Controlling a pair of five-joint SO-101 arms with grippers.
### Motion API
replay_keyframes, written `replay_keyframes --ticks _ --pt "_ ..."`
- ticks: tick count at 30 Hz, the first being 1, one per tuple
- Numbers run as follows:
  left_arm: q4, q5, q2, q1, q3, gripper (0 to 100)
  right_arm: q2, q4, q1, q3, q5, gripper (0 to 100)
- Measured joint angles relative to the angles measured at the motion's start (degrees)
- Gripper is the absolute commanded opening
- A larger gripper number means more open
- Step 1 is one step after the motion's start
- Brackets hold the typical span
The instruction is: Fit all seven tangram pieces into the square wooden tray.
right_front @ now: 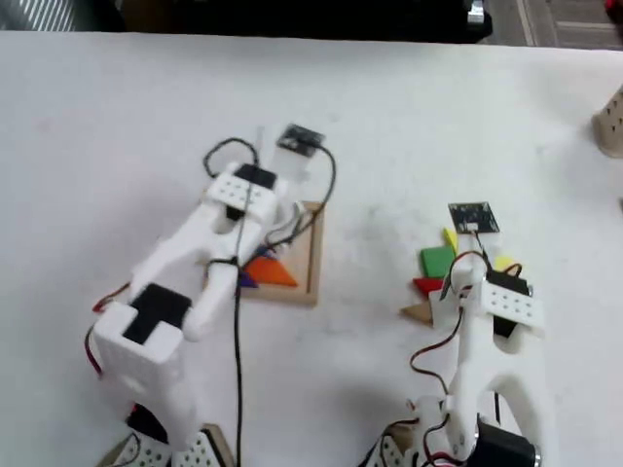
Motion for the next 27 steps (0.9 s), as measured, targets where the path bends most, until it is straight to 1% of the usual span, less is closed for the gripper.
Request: replay_keyframes --ticks 4,16,22,27 --pt "0.09 0.0 0.0 -3.08 0.0 2 0.0 0.0 0.0 0.0 0.0 3.9" --pt "-1.76 0.0 -0.26 -8.97 0.0 2 0.0 0.0 0.0 0.0 0.0 3.9" --pt "-1.76 -0.26 -1.05 -9.41 0.09 2 0.0 0.0 0.0 0.0 0.0 3.9" --pt "-0.97 -0.18 -6.15 -9.49 1.58 2 0.09 0.0 0.0 0.0 0.0 3.9"
